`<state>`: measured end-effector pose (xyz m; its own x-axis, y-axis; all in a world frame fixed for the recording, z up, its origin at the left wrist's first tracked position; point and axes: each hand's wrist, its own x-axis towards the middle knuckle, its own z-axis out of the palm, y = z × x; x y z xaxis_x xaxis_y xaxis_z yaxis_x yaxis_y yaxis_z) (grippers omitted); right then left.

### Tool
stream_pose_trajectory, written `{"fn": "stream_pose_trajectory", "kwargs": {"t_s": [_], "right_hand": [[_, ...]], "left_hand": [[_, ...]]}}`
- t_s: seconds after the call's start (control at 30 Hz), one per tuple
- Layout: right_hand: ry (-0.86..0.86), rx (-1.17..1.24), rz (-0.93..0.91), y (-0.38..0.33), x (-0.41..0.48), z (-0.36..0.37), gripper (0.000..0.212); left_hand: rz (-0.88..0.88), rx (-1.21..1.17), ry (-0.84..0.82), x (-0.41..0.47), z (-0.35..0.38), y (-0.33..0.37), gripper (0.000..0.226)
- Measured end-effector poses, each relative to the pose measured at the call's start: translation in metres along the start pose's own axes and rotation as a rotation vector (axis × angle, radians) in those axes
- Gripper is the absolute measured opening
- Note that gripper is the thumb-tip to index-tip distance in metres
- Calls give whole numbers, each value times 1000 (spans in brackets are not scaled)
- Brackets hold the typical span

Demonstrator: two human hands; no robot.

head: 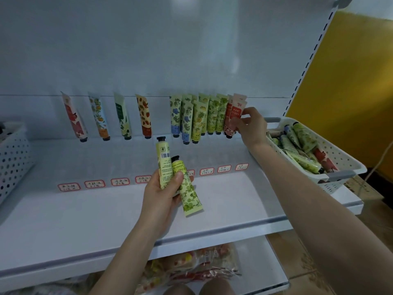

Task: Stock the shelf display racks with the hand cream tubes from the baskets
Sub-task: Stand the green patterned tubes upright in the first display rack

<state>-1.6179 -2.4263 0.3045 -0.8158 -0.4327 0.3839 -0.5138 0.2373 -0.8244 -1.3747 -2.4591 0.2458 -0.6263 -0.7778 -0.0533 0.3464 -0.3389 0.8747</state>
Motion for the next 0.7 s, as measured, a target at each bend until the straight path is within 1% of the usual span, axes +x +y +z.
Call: {"fn": "stream_pose_trajectory", "kwargs": {"t_s": [0.37,0.7], "right_hand": [[-20,-21,-47,1,-1,0,20],[-12,-37,-31,1,-2,-1,21]], "left_hand": [[-18,-24,-16,4,0,-5,22],[-33,-18,-22,6,0,-9,22]]}}
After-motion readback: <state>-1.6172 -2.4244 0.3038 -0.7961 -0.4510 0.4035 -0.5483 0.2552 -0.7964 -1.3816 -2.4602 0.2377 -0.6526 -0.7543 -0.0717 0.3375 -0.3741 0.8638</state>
